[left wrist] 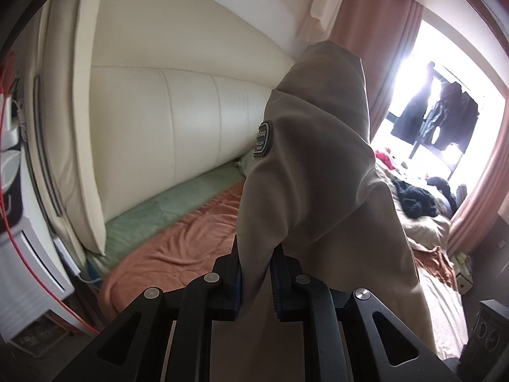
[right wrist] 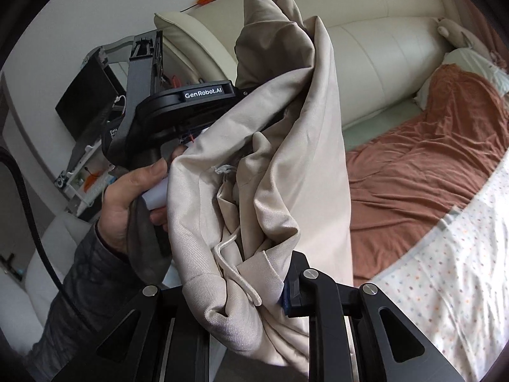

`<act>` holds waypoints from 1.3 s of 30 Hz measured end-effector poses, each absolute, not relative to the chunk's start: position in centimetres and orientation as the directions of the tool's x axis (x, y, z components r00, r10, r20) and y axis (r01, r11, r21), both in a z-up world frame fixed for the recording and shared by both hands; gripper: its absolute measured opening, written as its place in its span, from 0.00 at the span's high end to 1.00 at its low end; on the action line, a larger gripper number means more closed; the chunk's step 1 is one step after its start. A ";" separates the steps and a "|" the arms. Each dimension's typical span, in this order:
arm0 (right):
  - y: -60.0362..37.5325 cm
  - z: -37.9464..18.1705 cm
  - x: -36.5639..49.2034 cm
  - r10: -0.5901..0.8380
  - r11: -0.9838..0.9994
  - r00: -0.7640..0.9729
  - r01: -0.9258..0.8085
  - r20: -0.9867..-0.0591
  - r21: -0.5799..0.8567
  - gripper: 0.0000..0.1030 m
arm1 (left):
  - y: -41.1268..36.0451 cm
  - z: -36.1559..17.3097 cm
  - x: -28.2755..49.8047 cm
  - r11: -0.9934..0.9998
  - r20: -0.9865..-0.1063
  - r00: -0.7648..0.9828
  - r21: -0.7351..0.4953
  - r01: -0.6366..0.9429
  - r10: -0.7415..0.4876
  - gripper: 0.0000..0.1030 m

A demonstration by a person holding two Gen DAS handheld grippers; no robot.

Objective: Fold large clothes
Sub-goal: 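Carry the bundle to the bed corner and lower it with both tools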

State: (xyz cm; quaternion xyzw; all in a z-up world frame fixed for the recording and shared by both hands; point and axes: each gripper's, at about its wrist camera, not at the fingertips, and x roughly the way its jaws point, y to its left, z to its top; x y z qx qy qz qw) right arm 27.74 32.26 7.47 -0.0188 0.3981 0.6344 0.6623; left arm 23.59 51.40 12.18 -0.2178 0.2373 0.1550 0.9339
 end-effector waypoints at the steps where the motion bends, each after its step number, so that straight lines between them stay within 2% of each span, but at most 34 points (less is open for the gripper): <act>1: 33.1 7.3 27.8 0.827 0.178 -0.140 -0.853 -0.544 0.490 0.80 | 51.8 12.4 23.5 0.855 -0.515 0.833 -0.323 -0.406 0.201 0.86; 6: 37.1 5.4 29.2 0.834 0.116 -0.224 -0.822 -0.504 0.558 0.80 | 54.2 12.5 24.0 0.838 -0.549 0.787 -0.260 -0.480 0.281 0.86; 10: 39.2 2.0 32.0 0.827 0.123 -0.268 -0.772 -0.495 0.624 0.80 | 56.2 10.4 25.8 0.817 -0.586 0.747 -0.233 -0.527 0.315 0.86; 17: 40.9 -2.7 38.6 0.834 0.183 -0.243 -0.724 -0.495 0.665 0.81 | 60.2 4.9 30.8 0.776 -0.629 0.710 -0.258 -0.575 0.317 0.87; 28: 38.7 -7.7 47.8 0.872 0.233 -0.188 -0.653 -0.452 0.721 0.81 | 61.8 1.2 41.6 0.789 -0.704 0.644 -0.198 -0.582 0.298 0.88; 30: 38.2 -9.8 49.4 0.870 0.275 -0.156 -0.634 -0.468 0.723 0.81 | 61.8 -0.1 43.9 0.796 -0.742 0.610 -0.176 -0.579 0.280 0.88; 32: 38.3 -13.0 51.2 0.848 0.347 -0.139 -0.584 -0.512 0.734 0.81 | 62.0 -1.6 45.6 0.791 -0.775 0.558 -0.128 -0.598 0.296 0.75; 34: 38.2 -17.6 53.2 0.804 0.445 -0.147 -0.494 -0.576 0.747 0.81 | 61.4 -2.0 45.7 0.782 -0.761 0.561 -0.116 -0.612 0.326 0.73; 36: 38.2 -21.9 54.3 0.735 0.567 -0.143 -0.408 -0.663 0.716 0.81 | 61.3 -2.7 45.0 0.780 -0.765 0.572 -0.153 -0.607 0.296 0.71; 39: 38.3 -22.7 54.1 0.749 0.537 -0.146 -0.439 -0.646 0.721 0.81 | 61.5 -4.3 42.7 0.783 -0.789 0.550 -0.149 -0.604 0.275 0.71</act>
